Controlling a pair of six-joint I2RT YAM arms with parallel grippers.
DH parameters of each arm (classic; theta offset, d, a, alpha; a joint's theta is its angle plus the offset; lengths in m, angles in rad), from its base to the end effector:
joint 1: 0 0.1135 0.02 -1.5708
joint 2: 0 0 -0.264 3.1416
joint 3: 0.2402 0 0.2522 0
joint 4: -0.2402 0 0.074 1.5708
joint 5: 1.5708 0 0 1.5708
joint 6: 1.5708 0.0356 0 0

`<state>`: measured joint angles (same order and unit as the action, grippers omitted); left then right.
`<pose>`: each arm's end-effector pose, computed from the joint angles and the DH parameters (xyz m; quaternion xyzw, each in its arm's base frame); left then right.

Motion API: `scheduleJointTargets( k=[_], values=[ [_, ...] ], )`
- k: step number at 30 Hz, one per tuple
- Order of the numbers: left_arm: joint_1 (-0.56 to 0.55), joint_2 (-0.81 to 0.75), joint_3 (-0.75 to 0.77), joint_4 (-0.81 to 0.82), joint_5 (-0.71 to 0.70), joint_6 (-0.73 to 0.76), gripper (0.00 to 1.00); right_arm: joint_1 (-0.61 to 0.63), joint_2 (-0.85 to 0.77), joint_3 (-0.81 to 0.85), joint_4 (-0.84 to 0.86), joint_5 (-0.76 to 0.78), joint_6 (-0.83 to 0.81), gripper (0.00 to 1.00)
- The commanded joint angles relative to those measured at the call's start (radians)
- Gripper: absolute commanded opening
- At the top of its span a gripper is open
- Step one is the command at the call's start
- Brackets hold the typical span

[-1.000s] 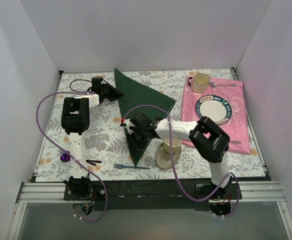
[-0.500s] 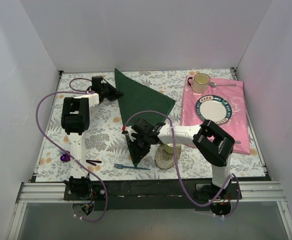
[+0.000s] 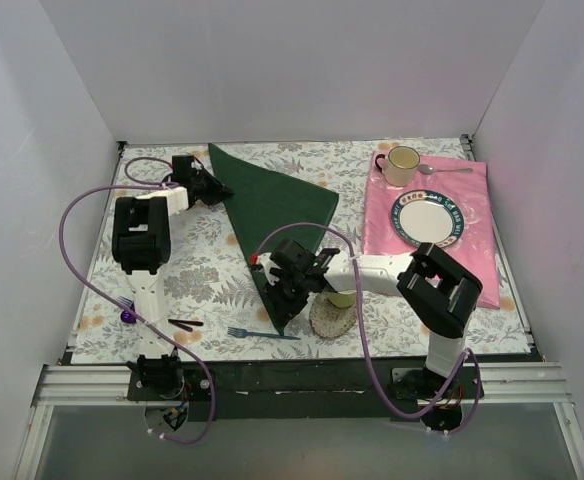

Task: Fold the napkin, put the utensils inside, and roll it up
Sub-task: Fold the napkin

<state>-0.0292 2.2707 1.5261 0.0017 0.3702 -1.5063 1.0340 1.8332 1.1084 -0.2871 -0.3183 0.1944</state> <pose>0.4892 -0.0272 0.1210 -0.5511 0.7153 -0.3958 0.1674 0.1790 0.3226 0.1596 -0.4267 0.8488 0.2814 0.1348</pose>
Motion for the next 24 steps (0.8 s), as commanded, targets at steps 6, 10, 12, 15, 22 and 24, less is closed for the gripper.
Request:
scheduleJointTargets(
  k=[6,10,12,15,22,24],
  values=[
    [0.138,-0.2,-0.194,-0.097,-0.145,0.057,0.0,-0.032,-0.018,-0.029,-0.06,0.114,-0.082,0.22],
    [0.182,-0.264,-0.225,-0.118,-0.146,0.08,0.0,-0.061,-0.025,-0.016,-0.08,0.146,-0.118,0.22],
    [0.192,-0.281,-0.239,-0.127,-0.133,0.084,0.0,-0.08,-0.028,-0.015,-0.095,0.171,-0.137,0.22],
    [0.196,-0.307,-0.238,-0.131,-0.093,0.104,0.0,-0.094,-0.034,-0.01,-0.098,0.182,-0.148,0.22],
    [0.196,-0.379,-0.138,-0.209,-0.108,0.172,0.27,-0.094,-0.038,0.09,-0.135,0.148,-0.138,0.22],
    [0.196,-0.414,-0.126,-0.218,-0.137,0.201,0.39,-0.094,-0.055,0.131,-0.133,0.139,-0.127,0.23]
  ],
)
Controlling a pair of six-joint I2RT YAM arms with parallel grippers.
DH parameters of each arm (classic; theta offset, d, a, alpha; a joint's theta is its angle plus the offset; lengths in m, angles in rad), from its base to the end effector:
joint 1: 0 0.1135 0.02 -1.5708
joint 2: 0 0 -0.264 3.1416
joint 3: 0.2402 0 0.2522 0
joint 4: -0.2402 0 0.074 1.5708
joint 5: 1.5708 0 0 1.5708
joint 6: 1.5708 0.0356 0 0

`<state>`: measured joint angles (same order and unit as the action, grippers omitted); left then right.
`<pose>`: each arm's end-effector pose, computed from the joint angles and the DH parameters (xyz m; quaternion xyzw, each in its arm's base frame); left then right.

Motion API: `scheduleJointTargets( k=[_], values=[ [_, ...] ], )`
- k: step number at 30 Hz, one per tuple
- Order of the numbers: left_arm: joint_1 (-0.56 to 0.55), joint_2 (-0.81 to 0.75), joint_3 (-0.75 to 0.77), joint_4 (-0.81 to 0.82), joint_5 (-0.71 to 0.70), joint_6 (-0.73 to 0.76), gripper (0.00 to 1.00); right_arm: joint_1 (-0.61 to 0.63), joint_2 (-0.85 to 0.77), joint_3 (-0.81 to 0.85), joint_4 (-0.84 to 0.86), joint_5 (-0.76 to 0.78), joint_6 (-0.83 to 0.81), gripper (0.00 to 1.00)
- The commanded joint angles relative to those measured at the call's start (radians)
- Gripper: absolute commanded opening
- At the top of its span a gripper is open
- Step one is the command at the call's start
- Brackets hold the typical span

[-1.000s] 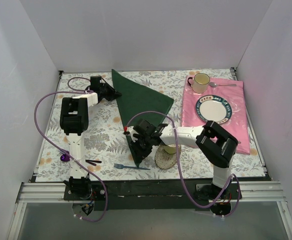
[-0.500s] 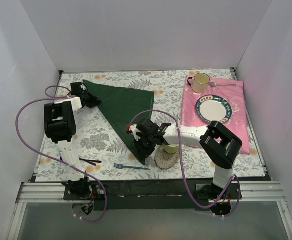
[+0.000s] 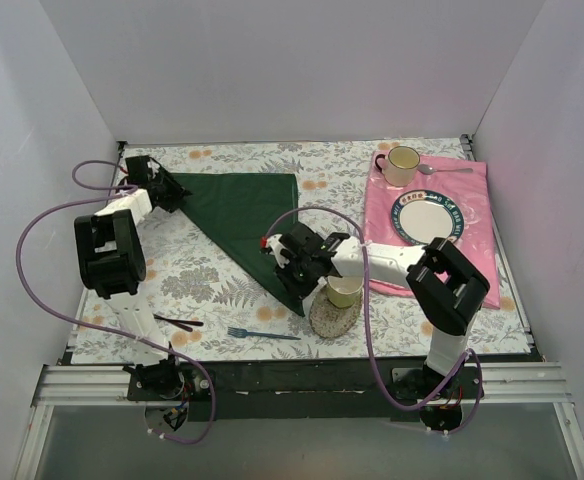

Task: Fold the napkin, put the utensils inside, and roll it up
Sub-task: Fold the napkin, then grab a utensil with the right arm

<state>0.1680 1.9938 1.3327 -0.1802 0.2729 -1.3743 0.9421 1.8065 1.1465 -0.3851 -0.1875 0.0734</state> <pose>0.4263 0.0626 0.1705 -0.6103 0.6975 -0.3051 0.2190 0.2103 0.3004 0.1731 -0.4266 0.8619 0.2048 0.1821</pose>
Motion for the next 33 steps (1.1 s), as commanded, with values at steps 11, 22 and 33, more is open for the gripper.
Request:
scheduleJointTargets(
  k=[11,22,33],
  values=[
    [0.01,-0.147,0.065,-0.005,-0.075,0.032,0.45,0.01,0.062,0.202,-0.012,-0.053,0.016,0.36],
    [-0.005,-0.49,-0.137,-0.225,-0.072,0.035,0.67,0.257,-0.036,0.137,-0.159,-0.013,-0.287,0.64],
    [-0.005,-0.739,-0.247,-0.286,-0.084,0.026,0.68,0.353,0.109,0.199,-0.166,0.175,-0.273,0.59]
  ],
)
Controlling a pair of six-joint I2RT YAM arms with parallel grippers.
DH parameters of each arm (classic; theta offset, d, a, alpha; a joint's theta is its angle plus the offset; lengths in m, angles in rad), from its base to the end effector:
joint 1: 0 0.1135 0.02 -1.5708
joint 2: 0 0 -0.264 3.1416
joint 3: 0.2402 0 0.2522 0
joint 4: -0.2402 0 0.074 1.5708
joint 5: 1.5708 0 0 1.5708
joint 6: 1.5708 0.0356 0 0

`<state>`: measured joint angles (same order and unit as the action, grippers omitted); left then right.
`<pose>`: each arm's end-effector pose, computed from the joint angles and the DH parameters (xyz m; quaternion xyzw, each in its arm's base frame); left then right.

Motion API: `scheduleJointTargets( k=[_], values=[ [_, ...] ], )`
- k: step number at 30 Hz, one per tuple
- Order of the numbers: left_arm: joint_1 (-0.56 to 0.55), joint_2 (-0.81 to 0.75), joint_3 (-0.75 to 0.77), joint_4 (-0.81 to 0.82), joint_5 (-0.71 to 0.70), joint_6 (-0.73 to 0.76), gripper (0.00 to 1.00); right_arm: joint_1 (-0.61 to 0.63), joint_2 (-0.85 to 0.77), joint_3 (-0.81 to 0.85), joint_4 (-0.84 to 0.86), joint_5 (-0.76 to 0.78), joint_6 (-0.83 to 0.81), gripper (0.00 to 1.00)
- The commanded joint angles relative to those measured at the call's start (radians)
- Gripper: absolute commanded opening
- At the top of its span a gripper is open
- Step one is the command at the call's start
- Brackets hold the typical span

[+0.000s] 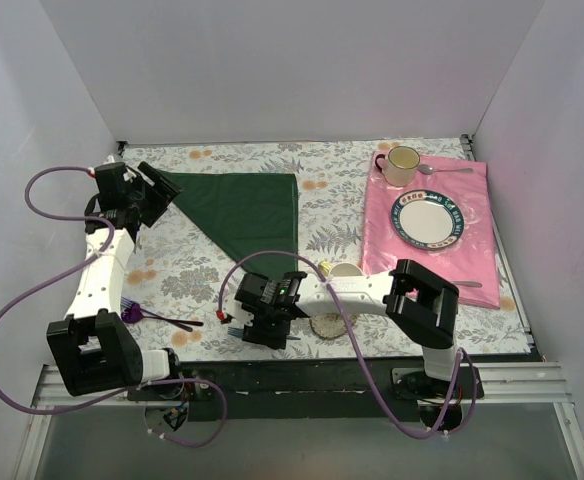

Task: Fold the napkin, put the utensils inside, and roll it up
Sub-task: Grab a utensil with the right arm, then place the utensil onto the napkin

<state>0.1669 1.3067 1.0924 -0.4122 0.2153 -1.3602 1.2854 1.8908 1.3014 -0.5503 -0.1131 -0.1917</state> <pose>0.2885 0.0409 0.3111 -0.5770 0.6734 -0.3332 0.3203 0.1047 0.3713 0.1784 -0.6655 0.7130 0.1582 0.1537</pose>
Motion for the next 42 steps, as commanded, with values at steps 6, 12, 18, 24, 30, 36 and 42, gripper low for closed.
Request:
scheduleJointTargets(
  k=[6,12,18,24,30,36,42],
  values=[
    [-0.004,-0.119,-0.034,-0.053,-0.005,-0.022,0.68,0.018,0.053,0.021,0.046,0.107,0.024,0.41],
    [-0.004,-0.161,-0.029,-0.103,-0.1,-0.086,0.73,0.049,0.065,-0.031,0.098,0.248,0.072,0.25],
    [-0.006,-0.064,0.079,-0.186,-0.232,-0.122,0.77,0.049,0.001,-0.027,0.237,0.352,0.135,0.01],
    [-0.03,-0.024,0.152,-0.229,-0.223,-0.151,0.76,-0.115,0.007,0.158,0.268,0.236,0.184,0.01],
    [-0.107,-0.018,0.216,-0.3,-0.349,-0.142,0.79,-0.279,0.267,0.682,0.029,0.121,0.195,0.01],
    [-0.153,-0.055,0.198,-0.296,-0.353,-0.145,0.79,-0.353,0.507,1.025,-0.06,0.05,0.195,0.01],
    [-0.199,-0.046,0.205,-0.301,-0.399,-0.12,0.79,-0.359,0.547,1.039,0.047,0.013,0.204,0.01]
  ],
)
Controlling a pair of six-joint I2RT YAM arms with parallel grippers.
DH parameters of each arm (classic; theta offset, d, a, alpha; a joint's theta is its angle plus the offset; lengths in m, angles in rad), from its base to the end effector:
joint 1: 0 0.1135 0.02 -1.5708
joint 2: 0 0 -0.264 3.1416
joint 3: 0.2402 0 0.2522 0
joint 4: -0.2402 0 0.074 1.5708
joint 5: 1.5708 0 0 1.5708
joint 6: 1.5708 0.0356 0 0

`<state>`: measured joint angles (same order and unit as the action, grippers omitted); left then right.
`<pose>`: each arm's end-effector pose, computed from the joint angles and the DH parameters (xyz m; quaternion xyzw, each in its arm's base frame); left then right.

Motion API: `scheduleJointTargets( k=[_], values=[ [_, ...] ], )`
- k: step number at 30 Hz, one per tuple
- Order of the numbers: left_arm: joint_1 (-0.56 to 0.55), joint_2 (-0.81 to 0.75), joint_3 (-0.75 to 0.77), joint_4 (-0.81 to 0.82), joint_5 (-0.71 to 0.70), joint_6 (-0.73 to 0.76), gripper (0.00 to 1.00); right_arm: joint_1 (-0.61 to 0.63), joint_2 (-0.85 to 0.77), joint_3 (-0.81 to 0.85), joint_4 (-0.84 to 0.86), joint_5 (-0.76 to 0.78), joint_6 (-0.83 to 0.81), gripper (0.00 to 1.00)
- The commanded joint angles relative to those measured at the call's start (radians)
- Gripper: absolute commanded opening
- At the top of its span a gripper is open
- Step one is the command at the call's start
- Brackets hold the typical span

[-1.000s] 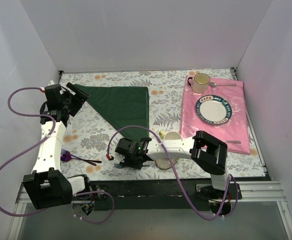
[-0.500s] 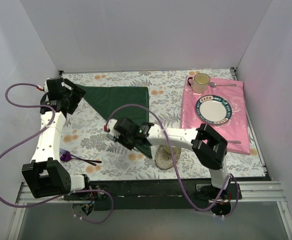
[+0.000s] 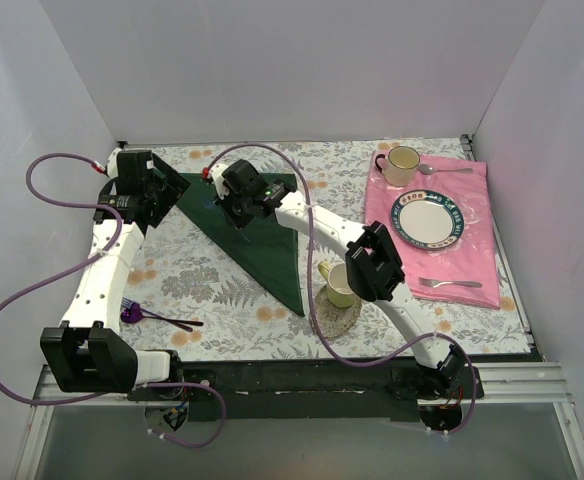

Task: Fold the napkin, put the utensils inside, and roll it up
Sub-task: Place the utensil onto the napkin

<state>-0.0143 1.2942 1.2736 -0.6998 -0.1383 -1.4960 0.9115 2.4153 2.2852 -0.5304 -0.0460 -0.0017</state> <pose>0.2762 0.0010 0.3503 -0.6344 0.6514 -0.2362 0.3428 0.3384 0.4393 0.2493 -0.4050 0.8015 0.2116 0.3857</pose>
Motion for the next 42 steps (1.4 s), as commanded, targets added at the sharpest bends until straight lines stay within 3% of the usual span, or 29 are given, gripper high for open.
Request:
scheduleJointTargets(
  k=[1,36,42],
  values=[
    [-0.018,-0.033,0.02,-0.013,-0.046,0.016,0.79,0.015,0.048,0.072,0.032,-0.06,0.012,0.01],
    [-0.018,-0.029,0.02,0.002,-0.041,0.043,0.78,-0.01,0.231,0.108,0.187,-0.129,0.104,0.02],
    [-0.018,-0.029,0.015,0.006,-0.035,0.043,0.78,-0.013,0.238,0.092,0.202,-0.118,0.121,0.08]
  ],
)
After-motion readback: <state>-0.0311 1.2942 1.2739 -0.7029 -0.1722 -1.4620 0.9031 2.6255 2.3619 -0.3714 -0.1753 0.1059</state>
